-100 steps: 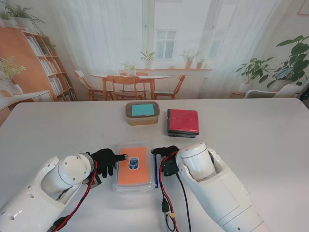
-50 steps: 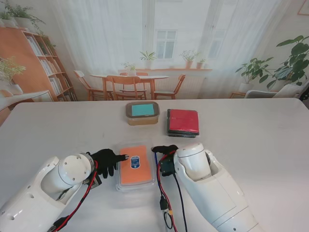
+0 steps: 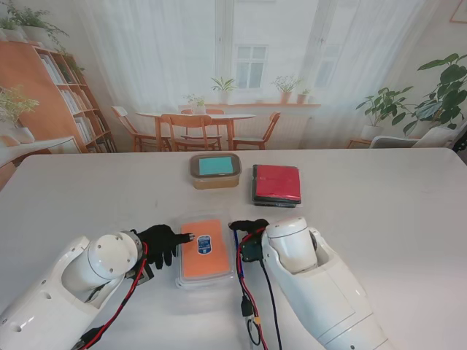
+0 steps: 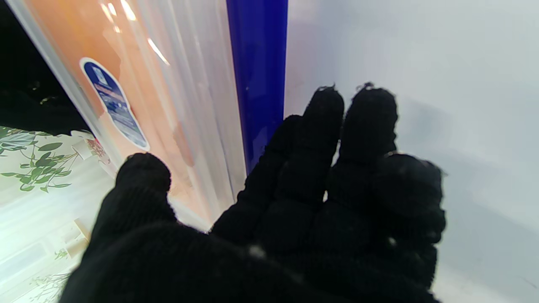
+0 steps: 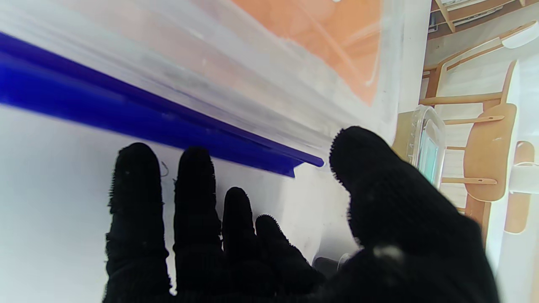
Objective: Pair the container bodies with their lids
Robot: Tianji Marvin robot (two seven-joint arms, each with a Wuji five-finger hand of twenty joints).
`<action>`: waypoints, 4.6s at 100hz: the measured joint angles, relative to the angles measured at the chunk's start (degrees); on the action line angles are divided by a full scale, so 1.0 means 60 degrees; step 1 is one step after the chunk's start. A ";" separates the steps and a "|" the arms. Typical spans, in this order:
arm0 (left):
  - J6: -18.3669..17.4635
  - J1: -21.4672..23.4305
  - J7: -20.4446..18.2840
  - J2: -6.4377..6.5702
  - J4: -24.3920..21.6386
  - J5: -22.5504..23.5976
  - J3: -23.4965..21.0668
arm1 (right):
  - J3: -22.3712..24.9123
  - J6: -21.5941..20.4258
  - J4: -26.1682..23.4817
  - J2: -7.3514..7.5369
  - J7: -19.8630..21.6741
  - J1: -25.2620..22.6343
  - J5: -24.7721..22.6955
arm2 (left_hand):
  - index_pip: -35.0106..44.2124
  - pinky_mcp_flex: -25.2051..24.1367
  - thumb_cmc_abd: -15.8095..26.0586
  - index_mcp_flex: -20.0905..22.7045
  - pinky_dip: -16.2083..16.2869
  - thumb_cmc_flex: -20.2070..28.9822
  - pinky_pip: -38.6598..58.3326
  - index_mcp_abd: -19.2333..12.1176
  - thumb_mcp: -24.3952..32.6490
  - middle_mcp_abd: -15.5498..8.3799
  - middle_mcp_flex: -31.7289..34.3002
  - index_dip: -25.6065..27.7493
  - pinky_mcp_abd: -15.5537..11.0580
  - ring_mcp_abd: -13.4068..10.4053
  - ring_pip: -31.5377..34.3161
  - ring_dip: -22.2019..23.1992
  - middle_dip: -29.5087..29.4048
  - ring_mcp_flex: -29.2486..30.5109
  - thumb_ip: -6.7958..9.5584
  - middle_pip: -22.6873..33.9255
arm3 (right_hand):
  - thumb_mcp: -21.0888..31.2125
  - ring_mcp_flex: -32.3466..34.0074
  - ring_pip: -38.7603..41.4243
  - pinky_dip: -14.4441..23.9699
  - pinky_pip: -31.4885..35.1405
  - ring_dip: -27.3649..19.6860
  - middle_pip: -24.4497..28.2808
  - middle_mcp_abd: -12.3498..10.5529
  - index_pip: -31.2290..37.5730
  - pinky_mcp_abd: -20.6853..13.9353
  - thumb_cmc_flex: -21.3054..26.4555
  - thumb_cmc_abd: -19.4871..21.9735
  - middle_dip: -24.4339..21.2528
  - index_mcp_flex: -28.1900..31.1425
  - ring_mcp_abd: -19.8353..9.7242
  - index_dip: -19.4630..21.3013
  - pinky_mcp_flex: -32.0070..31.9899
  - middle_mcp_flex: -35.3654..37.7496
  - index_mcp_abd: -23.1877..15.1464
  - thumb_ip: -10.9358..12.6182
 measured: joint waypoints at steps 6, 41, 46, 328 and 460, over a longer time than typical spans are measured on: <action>0.0000 -0.0002 0.0000 0.0001 -0.0001 0.0000 0.0000 | 0.0005 0.0000 -0.0003 0.0000 0.0040 0.0000 -0.0035 | 0.0000 0.0001 0.0000 0.0000 0.0000 0.0000 0.0000 0.0005 0.0000 0.0001 0.0000 0.0000 0.0000 0.0000 0.0000 0.0000 0.0000 0.0000 0.0000 0.0001 | 0.0000 0.0158 0.0239 0.0115 0.0130 0.0157 -0.0090 0.0009 -0.0001 -0.0140 0.0026 0.0000 0.0335 0.0000 -0.0286 0.0000 0.0054 -0.0002 0.0065 -0.0003; 0.0027 -0.0004 -0.0060 0.0022 -0.0040 0.0023 0.0007 | -0.0184 -0.0001 0.0037 0.0223 0.0105 0.0172 0.0336 | 0.0010 0.0001 0.0000 0.0001 0.0000 0.0000 0.0000 0.0037 0.0000 0.0007 0.0000 0.0000 0.0001 0.0000 0.0000 -0.0001 0.0000 0.0000 0.0000 0.0001 | 0.0171 -0.0888 -0.0161 0.0480 -0.0011 0.0225 -0.0434 0.0004 0.0033 0.0161 0.0041 0.0013 0.0598 0.0009 0.0032 0.0000 -0.1332 -0.0101 0.0095 -0.0004; 0.0028 -0.0003 -0.0076 0.0028 -0.0044 0.0033 0.0007 | -0.0161 -0.0001 0.0051 0.0225 0.0603 0.0171 -0.0204 | 0.0013 0.0001 0.0000 0.0003 0.0000 0.0000 0.0000 0.0092 0.0000 0.0055 0.0002 0.0000 0.0001 0.0000 0.0000 -0.0001 0.0000 0.0000 0.0000 0.0001 | 0.0084 -0.1493 -0.0690 0.0592 -0.0143 -0.0127 -0.0711 -0.0061 0.0096 0.0286 0.0004 0.0124 0.0564 0.0012 0.0166 0.0000 -0.1787 -0.0101 0.0068 -0.0008; 0.0086 -0.0323 -0.0085 0.0066 0.0161 -0.0183 0.0271 | -0.1685 -0.1523 -0.0857 0.1805 0.2259 -0.0194 -0.4179 | 0.0504 0.0285 -0.0101 0.0207 -0.0230 0.0006 0.0005 0.0190 0.0001 0.0154 0.0141 0.0015 0.0020 -0.0001 0.0000 -0.0023 -0.0002 0.0202 0.0000 0.0115 | -0.0369 -0.2276 -0.2411 0.0790 -0.0862 -0.0532 -0.5889 -0.0743 0.0286 0.0932 -0.1678 -0.0578 -0.2320 -0.0099 -0.1022 -0.0844 -0.3702 -0.0634 -0.0835 -0.0681; -0.0222 0.0715 0.0137 -0.0077 -0.0573 -0.0216 -0.0988 | -0.1347 -0.1558 -0.1094 0.1748 0.2010 -0.0604 -0.4199 | 0.0950 0.1680 -0.0149 0.0233 -0.1066 0.0012 0.0939 -0.0662 0.0002 -0.0271 0.0488 0.0596 -0.0085 -0.0367 0.1052 -0.0106 0.0347 0.1282 0.0000 0.1112 | -0.0403 -0.2693 -0.2455 0.1180 -0.0834 -0.0410 -0.5939 -0.0572 0.0442 0.1068 -0.1426 -0.1053 -0.2227 -0.0099 -0.1393 -0.1069 -0.3764 -0.0644 -0.0831 -0.0781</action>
